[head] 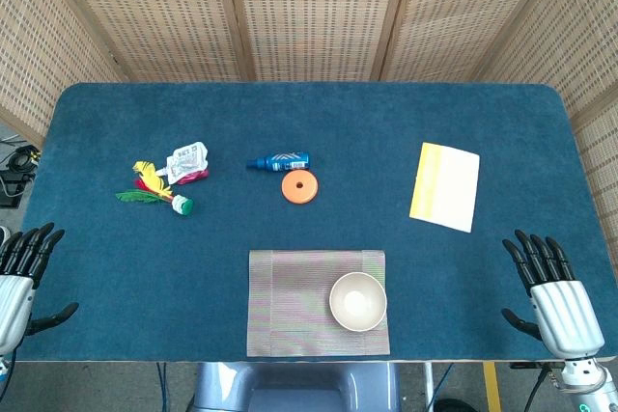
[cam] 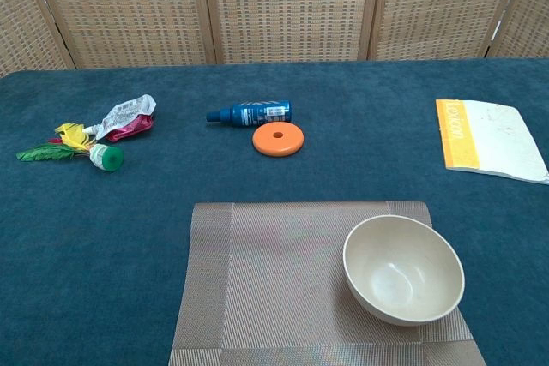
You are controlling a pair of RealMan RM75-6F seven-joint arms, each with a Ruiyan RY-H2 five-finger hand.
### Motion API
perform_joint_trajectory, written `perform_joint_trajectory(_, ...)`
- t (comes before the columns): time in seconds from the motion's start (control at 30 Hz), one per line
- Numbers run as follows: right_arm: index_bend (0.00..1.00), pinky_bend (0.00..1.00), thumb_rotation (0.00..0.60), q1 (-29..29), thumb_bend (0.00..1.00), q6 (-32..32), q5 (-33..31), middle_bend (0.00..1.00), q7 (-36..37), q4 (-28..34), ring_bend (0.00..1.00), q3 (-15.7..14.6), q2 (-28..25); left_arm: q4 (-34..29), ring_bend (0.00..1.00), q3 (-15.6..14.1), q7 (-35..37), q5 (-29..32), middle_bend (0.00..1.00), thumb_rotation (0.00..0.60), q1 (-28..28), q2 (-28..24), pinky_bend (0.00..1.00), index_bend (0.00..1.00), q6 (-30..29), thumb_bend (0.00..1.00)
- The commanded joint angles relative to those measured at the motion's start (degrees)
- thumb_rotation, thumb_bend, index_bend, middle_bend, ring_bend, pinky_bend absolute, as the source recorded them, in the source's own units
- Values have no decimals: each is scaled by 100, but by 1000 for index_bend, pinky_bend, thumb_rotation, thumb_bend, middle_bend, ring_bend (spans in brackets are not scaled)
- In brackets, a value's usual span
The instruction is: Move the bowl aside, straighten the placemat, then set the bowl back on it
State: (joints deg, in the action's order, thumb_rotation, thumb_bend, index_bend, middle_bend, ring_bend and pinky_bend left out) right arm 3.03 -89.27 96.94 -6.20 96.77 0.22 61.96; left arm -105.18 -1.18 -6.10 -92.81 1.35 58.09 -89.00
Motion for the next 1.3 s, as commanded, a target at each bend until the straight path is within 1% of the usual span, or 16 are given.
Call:
perform_joint_trajectory(0.03, 48, 0, 600, 7, 0, 23, 16, 0, -7, 1, 0, -18, 8, 5, 0, 15, 27, 21, 0, 600, -4, -11, 0, 0, -11, 67)
perform_joint_trajectory(0.17, 65, 0, 600, 50, 0, 147, 124, 0, 152, 23, 0, -124, -31, -1, 0, 53, 78, 83, 0, 600, 3, -35, 0, 0, -11, 66)
perform_joint_trajectory(0.23, 83, 0, 600, 137, 0, 333, 305, 0, 405, 57, 0, -275, -137, -16, 0, 65, 52, 78, 0, 600, 12, -42, 0, 0, -11, 67)
perform_joint_trajectory(0.33, 121, 0, 600, 376, 0, 645, 710, 0, 703, -34, 0, -460, -178, -58, 0, 93, -49, 91, 0, 600, 39, -32, 0, 0, 12, 67)
perform_joint_trajectory(0.4, 154, 0, 600, 590, 0, 886, 1020, 0, 892, -224, 0, -575, -111, -105, 0, 127, -111, 129, 0, 600, 61, -24, 0, 0, 29, 66)
perform_joint_trajectory(0.53, 195, 0, 600, 987, 0, 1413, 1477, 0, 833, -453, 0, -738, 1, -158, 0, 187, -190, 219, 0, 600, 93, -4, 0, 0, 58, 67)
perform_joint_trajectory(0.7, 240, 0, 600, 1372, 0, 1911, 1691, 0, 558, -507, 0, -741, 198, -169, 0, 247, -268, 413, 0, 600, 144, 26, 0, 0, 172, 66)
perform_joint_trajectory(0.87, 262, 0, 600, 1668, 0, 2416, 1506, 0, 341, -494, 0, -636, 503, -182, 0, 285, -316, 570, 0, 600, 180, 42, 0, 0, 258, 66)
perform_joint_trajectory(0.97, 269, 0, 600, 1784, 11, 2595, 1401, 0, 268, -484, 0, -600, 640, -178, 0, 296, -301, 600, 0, 600, 168, 43, 0, 0, 234, 66)
perform_joint_trajectory(1.1, 270, 0, 600, 1934, 70, 2842, 1314, 0, 38, -423, 0, -586, 880, -170, 0, 306, -237, 623, 0, 600, 162, 29, 0, 0, 221, 67)
perform_joint_trajectory(1.23, 280, 0, 600, 2051, 165, 2997, 1215, 0, -126, -387, 0, -556, 1062, -171, 0, 296, -197, 586, 0, 600, 146, 13, 0, 0, 183, 67)
perform_joint_trajectory(1.3, 283, 0, 600, 2109, 186, 3057, 1159, 0, -188, -380, 0, -537, 1152, -170, 0, 297, -168, 580, 0, 600, 139, 4, 0, 0, 166, 66)
